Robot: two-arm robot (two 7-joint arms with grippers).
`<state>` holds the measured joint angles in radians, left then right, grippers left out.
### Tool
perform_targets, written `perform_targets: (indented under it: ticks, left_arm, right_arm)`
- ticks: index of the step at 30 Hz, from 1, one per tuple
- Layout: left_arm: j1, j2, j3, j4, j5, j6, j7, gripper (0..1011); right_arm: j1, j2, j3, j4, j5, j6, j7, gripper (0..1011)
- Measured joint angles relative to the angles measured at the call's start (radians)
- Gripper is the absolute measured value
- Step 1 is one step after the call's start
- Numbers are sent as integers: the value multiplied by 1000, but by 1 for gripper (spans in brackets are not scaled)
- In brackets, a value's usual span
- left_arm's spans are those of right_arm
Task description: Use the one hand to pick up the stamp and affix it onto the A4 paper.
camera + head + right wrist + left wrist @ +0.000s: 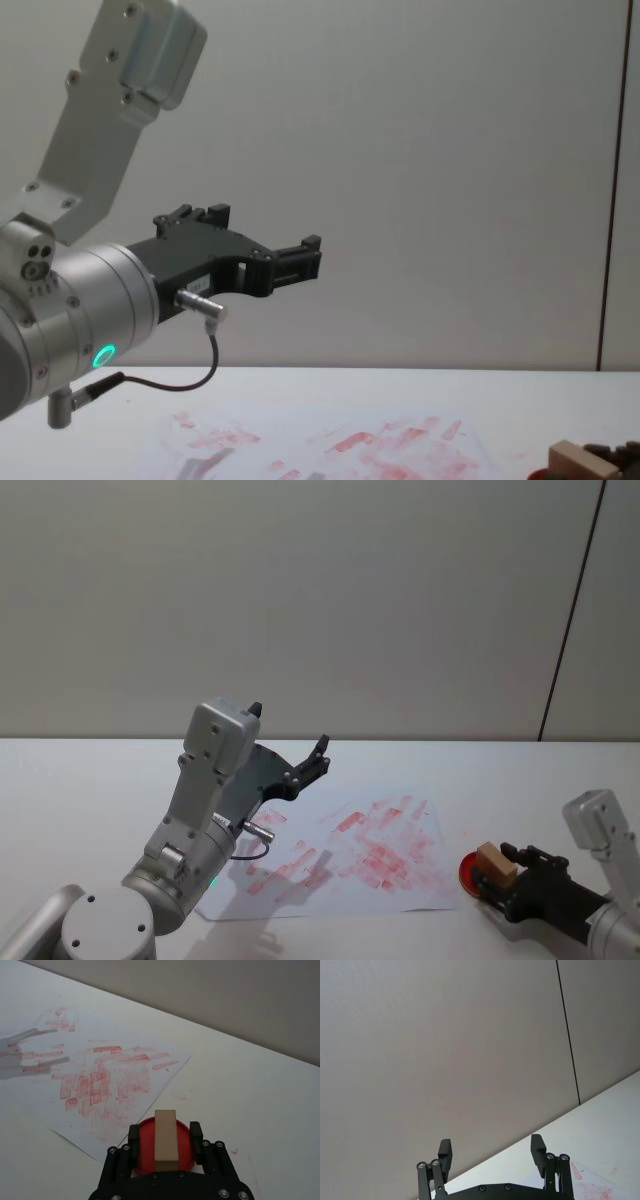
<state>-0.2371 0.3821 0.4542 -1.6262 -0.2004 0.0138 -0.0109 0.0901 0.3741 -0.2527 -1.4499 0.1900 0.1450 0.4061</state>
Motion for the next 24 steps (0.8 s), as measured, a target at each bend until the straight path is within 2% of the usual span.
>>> perform_targets:
  ticks: [1, 3, 4, 7, 14, 24]
  left_arm:
    - [0, 0, 0, 0, 0, 0, 0, 1003]
    - [0, 0, 0, 0, 0, 0, 0, 1003]
    - [0, 0, 0, 0, 0, 0, 0, 1002]
    - [0, 0, 0, 0, 0, 0, 0, 1002]
    - [0, 0, 0, 0, 0, 0, 0, 1003]
    - [0, 0, 0, 0, 0, 0, 0, 1003]
  right_arm:
    - [1, 0, 0, 0, 4, -1, 0, 592]
    - [1, -1, 0, -1, 8, -3, 0, 634]
    - [1, -1, 0, -5, 13, -6, 0, 695]
    - [1, 0, 3, -17, 24, -11, -2, 790]
    - [-2, 4, 13, -60, 56, -28, -20, 974]
    - [-7, 11, 26, -112, 92, -42, -48, 1001]
